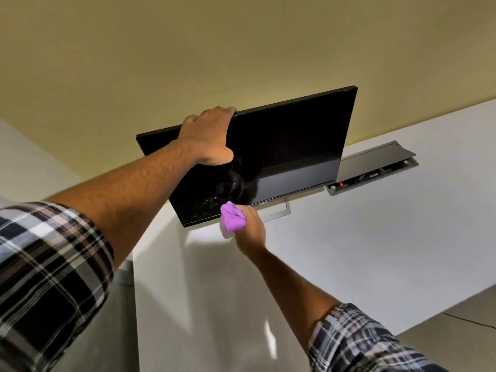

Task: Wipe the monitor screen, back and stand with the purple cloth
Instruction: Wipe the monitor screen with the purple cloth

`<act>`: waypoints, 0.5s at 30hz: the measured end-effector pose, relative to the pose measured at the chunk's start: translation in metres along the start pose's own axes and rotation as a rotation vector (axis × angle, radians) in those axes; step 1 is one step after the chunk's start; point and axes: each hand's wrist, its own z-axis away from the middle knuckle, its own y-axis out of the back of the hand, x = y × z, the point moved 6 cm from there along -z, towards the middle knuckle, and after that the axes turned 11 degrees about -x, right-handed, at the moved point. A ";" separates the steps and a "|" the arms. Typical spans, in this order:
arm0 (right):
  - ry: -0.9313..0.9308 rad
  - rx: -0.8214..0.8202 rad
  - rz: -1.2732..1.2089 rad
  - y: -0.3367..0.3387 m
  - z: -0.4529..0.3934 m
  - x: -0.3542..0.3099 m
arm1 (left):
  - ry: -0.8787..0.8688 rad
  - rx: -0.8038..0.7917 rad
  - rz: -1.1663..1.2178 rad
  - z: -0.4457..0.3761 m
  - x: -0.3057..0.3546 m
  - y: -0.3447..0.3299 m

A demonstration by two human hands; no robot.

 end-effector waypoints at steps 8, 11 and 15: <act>-0.126 0.350 -0.398 0.123 0.026 0.004 | -0.073 -0.002 0.007 0.010 -0.008 0.006; -0.072 0.358 -0.467 0.145 0.021 -0.008 | -0.067 0.097 0.037 0.027 -0.030 0.003; -0.003 0.417 -0.543 0.163 0.012 -0.016 | 0.036 0.334 0.121 0.054 -0.073 0.004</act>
